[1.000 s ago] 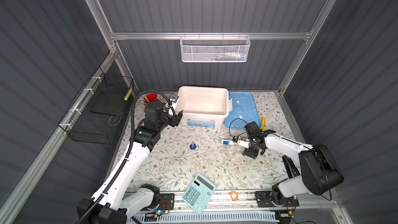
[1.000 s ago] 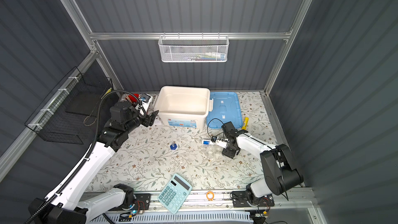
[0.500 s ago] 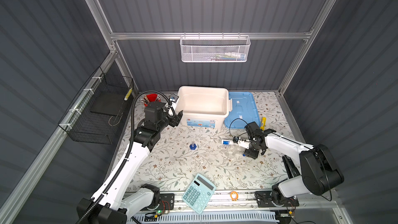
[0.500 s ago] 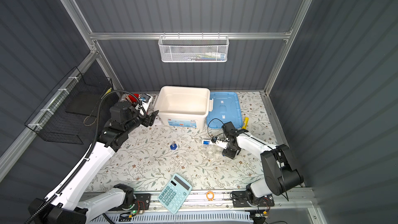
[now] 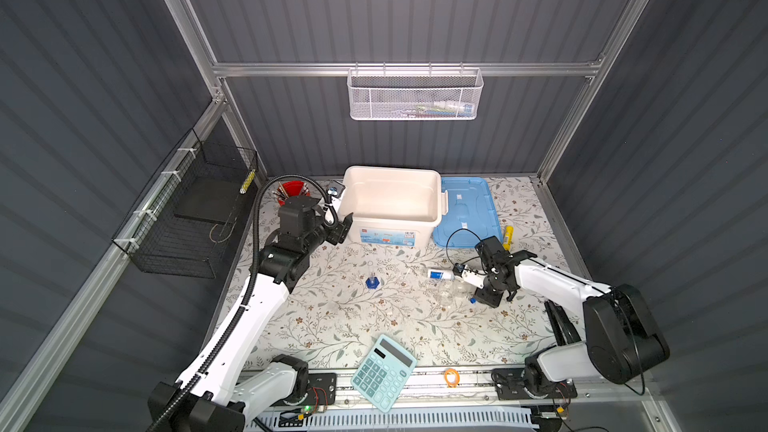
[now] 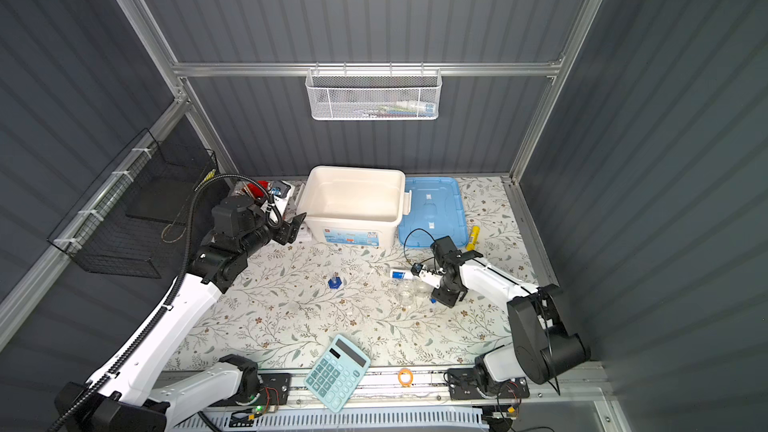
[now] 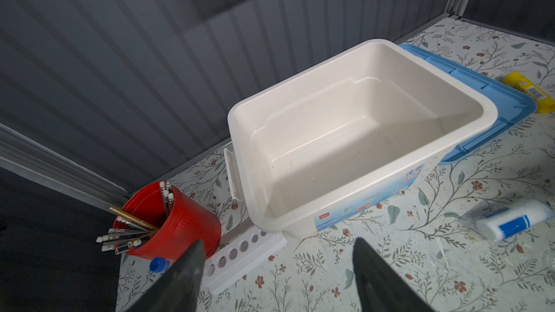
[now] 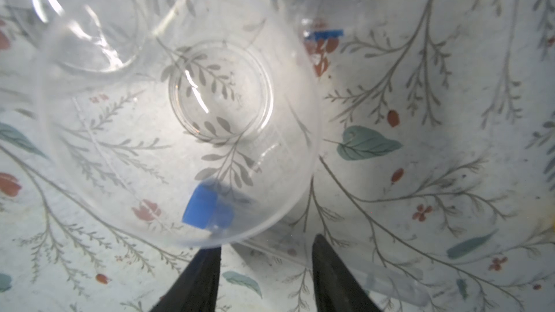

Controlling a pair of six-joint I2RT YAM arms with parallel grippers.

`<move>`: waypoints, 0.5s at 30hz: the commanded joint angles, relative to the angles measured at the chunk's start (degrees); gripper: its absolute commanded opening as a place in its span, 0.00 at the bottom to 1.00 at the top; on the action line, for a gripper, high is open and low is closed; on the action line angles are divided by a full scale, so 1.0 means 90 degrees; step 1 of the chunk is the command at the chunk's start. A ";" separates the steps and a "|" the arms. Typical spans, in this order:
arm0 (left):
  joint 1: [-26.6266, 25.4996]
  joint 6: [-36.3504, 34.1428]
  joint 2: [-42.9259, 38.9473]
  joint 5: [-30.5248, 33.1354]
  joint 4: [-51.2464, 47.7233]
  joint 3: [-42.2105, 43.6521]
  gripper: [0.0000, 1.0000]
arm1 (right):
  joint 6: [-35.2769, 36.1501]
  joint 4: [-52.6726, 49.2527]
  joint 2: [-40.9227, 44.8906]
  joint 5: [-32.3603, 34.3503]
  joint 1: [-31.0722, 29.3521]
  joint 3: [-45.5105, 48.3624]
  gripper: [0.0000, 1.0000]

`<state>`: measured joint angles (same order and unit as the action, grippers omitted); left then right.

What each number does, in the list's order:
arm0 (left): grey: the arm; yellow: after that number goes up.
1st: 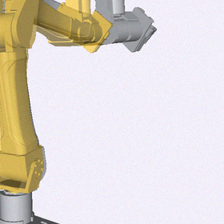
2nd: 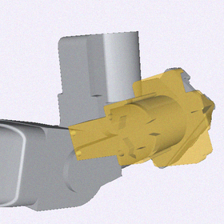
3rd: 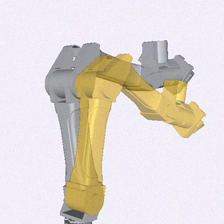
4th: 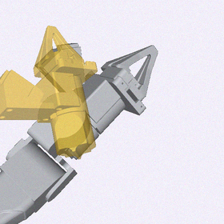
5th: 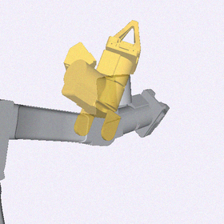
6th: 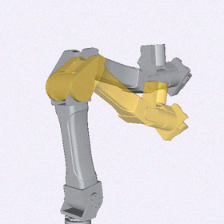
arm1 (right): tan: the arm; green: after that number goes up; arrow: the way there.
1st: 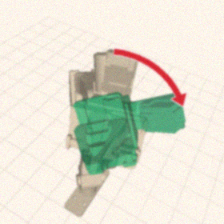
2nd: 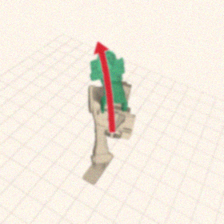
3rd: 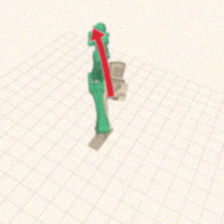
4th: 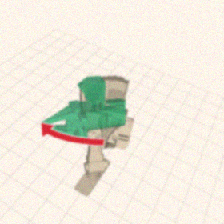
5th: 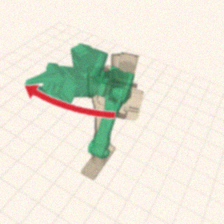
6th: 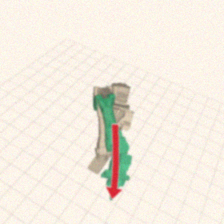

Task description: Organize the chemistry lab equipment

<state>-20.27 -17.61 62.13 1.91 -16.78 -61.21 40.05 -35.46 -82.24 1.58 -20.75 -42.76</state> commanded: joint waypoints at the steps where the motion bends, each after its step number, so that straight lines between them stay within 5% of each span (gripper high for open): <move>1: -0.0033 -0.0070 -0.0151 -0.0067 0.0019 -0.0044 0.78 | 0.0045 0.0132 -0.0145 0.0074 0.0084 0.0006 0.54; 15: -0.0033 -0.0082 -0.0166 -0.0046 0.0026 -0.0030 0.78 | 0.0054 0.0131 -0.0215 -0.0045 0.0228 -0.0044 0.48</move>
<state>-20.27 -17.63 61.25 1.91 -16.78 -61.21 40.51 -33.23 -85.12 1.65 -19.31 -43.46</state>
